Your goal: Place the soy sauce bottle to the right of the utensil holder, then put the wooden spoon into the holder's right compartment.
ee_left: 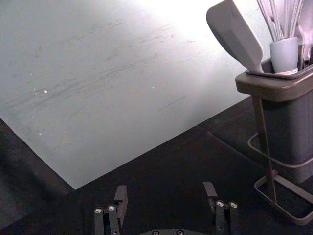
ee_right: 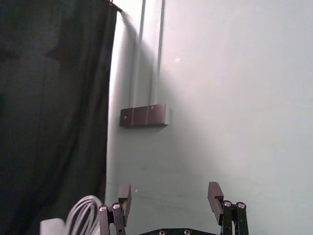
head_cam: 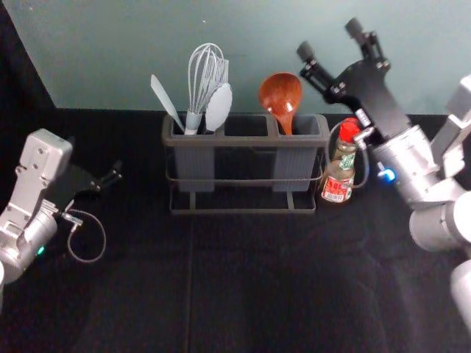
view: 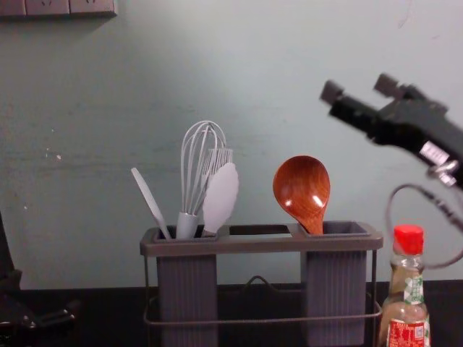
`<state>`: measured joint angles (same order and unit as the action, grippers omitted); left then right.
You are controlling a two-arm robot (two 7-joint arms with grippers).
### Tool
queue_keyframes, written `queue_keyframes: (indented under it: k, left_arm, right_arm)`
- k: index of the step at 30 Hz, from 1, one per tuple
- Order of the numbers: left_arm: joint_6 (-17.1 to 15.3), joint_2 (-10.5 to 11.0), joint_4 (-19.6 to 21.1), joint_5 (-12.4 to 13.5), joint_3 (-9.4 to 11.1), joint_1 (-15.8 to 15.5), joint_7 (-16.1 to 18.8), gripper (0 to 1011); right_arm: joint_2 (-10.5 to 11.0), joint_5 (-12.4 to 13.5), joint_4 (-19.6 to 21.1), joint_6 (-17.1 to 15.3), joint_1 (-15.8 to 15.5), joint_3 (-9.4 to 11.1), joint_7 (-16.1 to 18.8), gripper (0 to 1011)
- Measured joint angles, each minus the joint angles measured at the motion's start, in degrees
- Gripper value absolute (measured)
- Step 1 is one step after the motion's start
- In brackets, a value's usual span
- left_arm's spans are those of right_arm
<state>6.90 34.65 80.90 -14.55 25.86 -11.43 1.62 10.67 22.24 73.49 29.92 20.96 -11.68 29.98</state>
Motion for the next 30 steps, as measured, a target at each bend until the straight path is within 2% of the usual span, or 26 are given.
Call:
queue_keyframes:
  k: [8,12,17,22,30]
  left_arm:
    - [0.0,0.0,0.0,0.0,0.0,0.0,0.0,1011]
    - [0.0,0.0,0.0,0.0,0.0,0.0,0.0,1011]
    - [0.0,0.0,0.0,0.0,0.0,0.0,0.0,1011]
    - [0.0,0.0,0.0,0.0,0.0,0.0,0.0,1011]
    - [0.0,0.0,0.0,0.0,0.0,0.0,0.0,1011]
  right_arm:
    - [3.8,0.3,2.7,-1.3,0.2,3.2,-0.6,1000]
    - [5.8,0.0,3.7,-1.9,-0.7,5.4,-1.8,1000]
    - [7.3,-0.6,4.5,-2.9,-2.2,7.6,-3.3,1002]
    - [8.4,-2.6,4.7,-4.4,-4.2,9.4,-5.4,1002]
    - [9.2,-6.7,3.6,-8.1,-7.6,10.8,-8.9,1002]
